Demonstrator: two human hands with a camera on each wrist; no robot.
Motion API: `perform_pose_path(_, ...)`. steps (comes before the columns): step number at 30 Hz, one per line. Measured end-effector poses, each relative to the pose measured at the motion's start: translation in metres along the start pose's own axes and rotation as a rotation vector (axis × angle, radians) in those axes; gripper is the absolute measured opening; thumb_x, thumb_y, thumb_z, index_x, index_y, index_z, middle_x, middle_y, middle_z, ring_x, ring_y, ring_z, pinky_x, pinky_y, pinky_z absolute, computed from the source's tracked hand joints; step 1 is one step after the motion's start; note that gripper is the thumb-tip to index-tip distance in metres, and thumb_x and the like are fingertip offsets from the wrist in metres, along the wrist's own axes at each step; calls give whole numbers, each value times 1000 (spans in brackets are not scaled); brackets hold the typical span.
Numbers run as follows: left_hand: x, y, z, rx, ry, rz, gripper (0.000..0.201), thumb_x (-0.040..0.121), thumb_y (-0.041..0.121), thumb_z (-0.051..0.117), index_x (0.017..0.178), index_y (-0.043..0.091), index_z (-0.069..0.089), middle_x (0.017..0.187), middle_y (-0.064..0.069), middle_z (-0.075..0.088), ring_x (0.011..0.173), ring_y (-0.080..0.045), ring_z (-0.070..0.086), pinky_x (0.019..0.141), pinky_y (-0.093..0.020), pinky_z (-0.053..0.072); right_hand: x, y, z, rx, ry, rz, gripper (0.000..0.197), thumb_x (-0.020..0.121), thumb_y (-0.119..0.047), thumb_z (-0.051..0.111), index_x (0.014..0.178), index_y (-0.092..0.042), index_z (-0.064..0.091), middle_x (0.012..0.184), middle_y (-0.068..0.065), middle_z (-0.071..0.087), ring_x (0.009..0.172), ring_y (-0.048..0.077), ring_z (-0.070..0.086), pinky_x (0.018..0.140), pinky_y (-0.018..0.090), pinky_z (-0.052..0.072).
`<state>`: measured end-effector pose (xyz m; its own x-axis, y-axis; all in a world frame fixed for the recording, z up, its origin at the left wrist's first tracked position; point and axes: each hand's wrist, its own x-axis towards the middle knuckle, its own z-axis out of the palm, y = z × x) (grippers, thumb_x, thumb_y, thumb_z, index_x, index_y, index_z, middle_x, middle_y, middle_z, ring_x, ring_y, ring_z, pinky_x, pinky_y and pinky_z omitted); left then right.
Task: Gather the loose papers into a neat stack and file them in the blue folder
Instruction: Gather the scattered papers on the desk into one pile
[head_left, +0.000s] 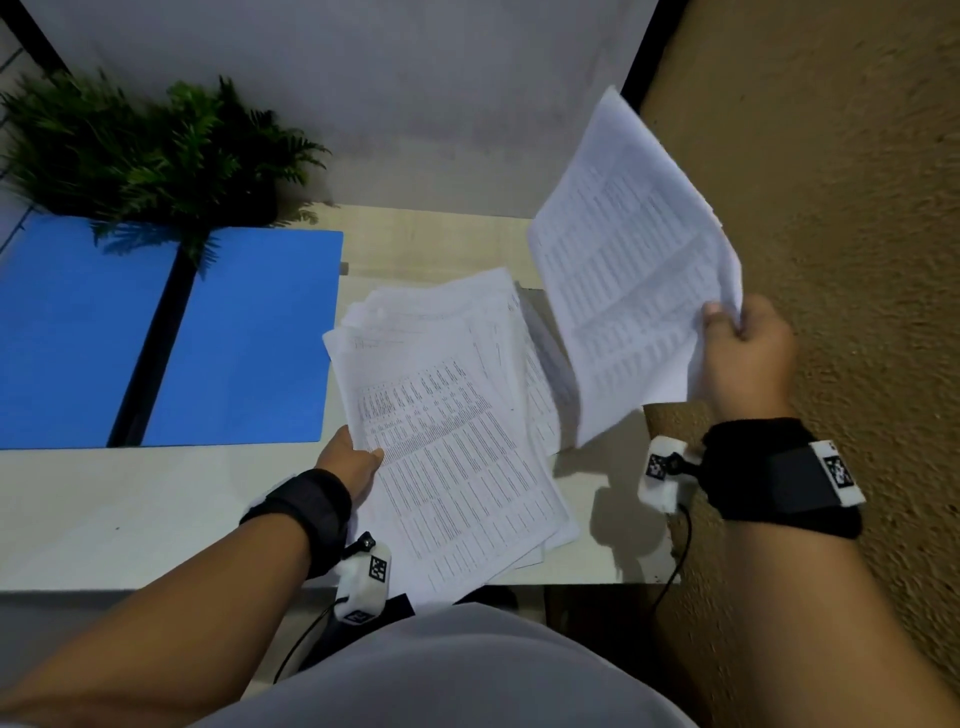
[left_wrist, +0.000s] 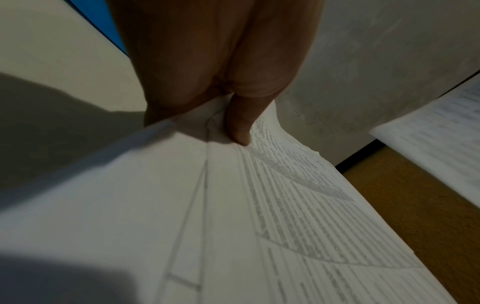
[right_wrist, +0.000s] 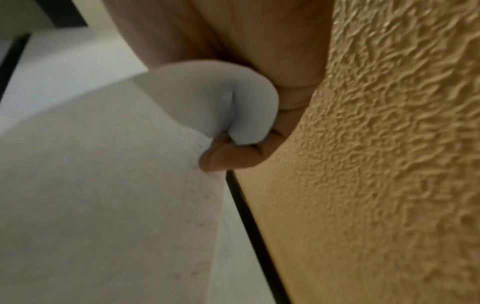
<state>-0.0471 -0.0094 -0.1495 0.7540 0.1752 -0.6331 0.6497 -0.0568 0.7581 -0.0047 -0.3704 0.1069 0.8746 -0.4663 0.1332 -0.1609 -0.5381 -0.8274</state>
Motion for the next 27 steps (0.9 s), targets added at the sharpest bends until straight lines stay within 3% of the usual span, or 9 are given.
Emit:
perform_pose_path(3, 8, -9, 2, -11, -3, -3, 61, 73, 22, 63, 132, 19, 50, 132, -8, 62, 117, -31, 60, 104, -52, 45, -13, 10, 31, 88, -168, 177, 11, 97, -20, 51, 101, -12, 58, 97, 10, 64, 85, 23, 62, 72, 31, 52)
perform_pose_path(6, -13, 11, 7, -60, 15, -27, 66, 77, 37, 57, 139, 20, 44, 139, -10, 56, 121, -31, 57, 107, -50, 42, -47, 29, 77, 30, -380, 324, 20, 100, -17, 46, 114, -7, 56, 113, 12, 62, 100, 27, 61, 70, 23, 49)
perform_pose_path(8, -27, 24, 10, -158, 14, -85, 78, 81, 58, 54, 146, 20, 35, 147, -2, 47, 131, -28, 48, 113, -48, 34, -72, 41, 102, -97, -477, 368, 37, 100, -20, 43, 132, -3, 49, 131, 16, 56, 121, 33, 55, 93, 30, 48)
perform_pose_path(10, -33, 30, 9, -192, -64, -116, 105, 69, 79, 59, 150, 21, 26, 151, 3, 41, 140, -23, 38, 117, -47, 27, -90, 55, 122, -271, -598, 350, 39, 100, -30, 43, 127, -4, 54, 131, 16, 58, 116, 33, 58, 98, 34, 45)
perform_pose_path(14, -23, 14, 3, -7, -82, -49, 88, 63, 34, 81, 140, 20, 41, 136, -4, 59, 120, -24, 59, 100, -44, 49, -87, 69, 143, -514, -603, 197, 52, 88, -63, 42, 81, -16, 63, 96, 9, 63, 92, 30, 61, 87, 41, 52)
perform_pose_path(17, -21, 14, 5, 137, -35, -32, 66, 71, 18, 72, 134, 15, 51, 127, -2, 62, 117, -30, 60, 98, -42, 49, -45, 79, 143, -548, -434, 188, 41, 93, -43, 50, 120, -14, 58, 124, 11, 53, 117, 31, 50, 98, 44, 43)
perform_pose_path(20, -31, 24, 9, 109, 23, -20, 45, 88, 1, 62, 131, 12, 53, 119, -3, 61, 109, -28, 58, 90, -35, 45, -5, 99, 135, -607, -503, 213, 63, 91, -28, 61, 145, -12, 35, 143, 15, 42, 131, 35, 39, 107, 46, 36)
perform_pose_path(23, -37, 28, 4, 30, 13, -12, 46, 91, -1, 58, 133, 16, 52, 116, -5, 63, 113, -30, 59, 94, -38, 45, 2, 113, 130, -641, -654, 217, 76, 82, -24, 74, 143, -10, 31, 139, 15, 46, 129, 36, 42, 101, 41, 41)
perform_pose_path(27, -46, 40, 1, -180, -33, -44, 58, 92, -8, 53, 142, 21, 44, 130, -4, 59, 126, -28, 51, 110, -44, 35, -15, 120, 125, -531, -747, 212, 52, 87, -10, 66, 132, -6, 41, 121, 17, 58, 111, 34, 57, 83, 29, 43)
